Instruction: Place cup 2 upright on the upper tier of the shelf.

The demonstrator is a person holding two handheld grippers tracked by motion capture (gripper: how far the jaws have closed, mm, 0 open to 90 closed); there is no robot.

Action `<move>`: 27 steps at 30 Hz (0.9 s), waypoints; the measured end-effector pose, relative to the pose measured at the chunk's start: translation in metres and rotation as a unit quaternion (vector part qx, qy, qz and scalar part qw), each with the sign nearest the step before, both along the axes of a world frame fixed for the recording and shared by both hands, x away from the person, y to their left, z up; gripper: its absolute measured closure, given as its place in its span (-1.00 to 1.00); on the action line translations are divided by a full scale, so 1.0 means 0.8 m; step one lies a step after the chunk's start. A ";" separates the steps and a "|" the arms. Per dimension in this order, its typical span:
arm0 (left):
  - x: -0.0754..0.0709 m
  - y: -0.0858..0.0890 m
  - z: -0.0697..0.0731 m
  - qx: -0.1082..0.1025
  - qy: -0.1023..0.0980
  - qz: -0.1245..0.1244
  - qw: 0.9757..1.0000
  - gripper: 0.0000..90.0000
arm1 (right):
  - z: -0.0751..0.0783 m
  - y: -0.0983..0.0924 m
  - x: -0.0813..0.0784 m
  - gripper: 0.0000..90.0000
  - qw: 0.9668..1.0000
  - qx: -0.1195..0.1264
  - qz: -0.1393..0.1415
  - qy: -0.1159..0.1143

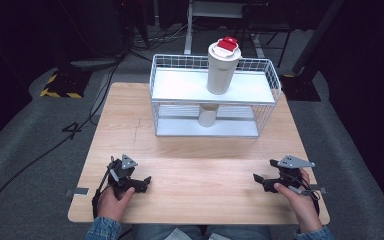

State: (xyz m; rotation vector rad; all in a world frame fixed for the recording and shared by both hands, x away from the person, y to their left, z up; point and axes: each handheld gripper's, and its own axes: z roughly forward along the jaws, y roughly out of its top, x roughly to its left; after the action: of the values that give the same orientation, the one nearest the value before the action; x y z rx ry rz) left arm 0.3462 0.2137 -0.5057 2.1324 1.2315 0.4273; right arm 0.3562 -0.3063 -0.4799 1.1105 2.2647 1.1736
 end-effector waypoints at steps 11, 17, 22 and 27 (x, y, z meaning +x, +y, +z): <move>0.000 0.000 0.000 0.000 0.000 0.000 1.000 -0.99 | -0.021 -0.004 0.005 -0.81 1.000 -0.026 -0.016 0.007; 0.000 0.000 0.000 0.000 0.000 0.000 1.000 -0.99 | -0.029 -0.001 0.009 -0.79 0.999 -0.041 -0.018 0.016; 0.000 0.000 0.000 0.001 0.000 0.001 1.000 -0.99 | -0.031 0.000 0.011 -0.76 0.998 -0.054 -0.006 0.035; 0.000 0.000 0.000 0.001 0.000 0.001 1.000 -0.99 | -0.032 0.002 0.010 -0.78 0.998 -0.055 -0.015 0.035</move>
State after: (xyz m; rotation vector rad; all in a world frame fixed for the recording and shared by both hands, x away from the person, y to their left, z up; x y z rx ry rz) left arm 0.3462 0.2138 -0.5057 2.1323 1.2344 0.4303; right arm 0.3644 -0.3049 -0.5052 1.1554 2.3259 1.0006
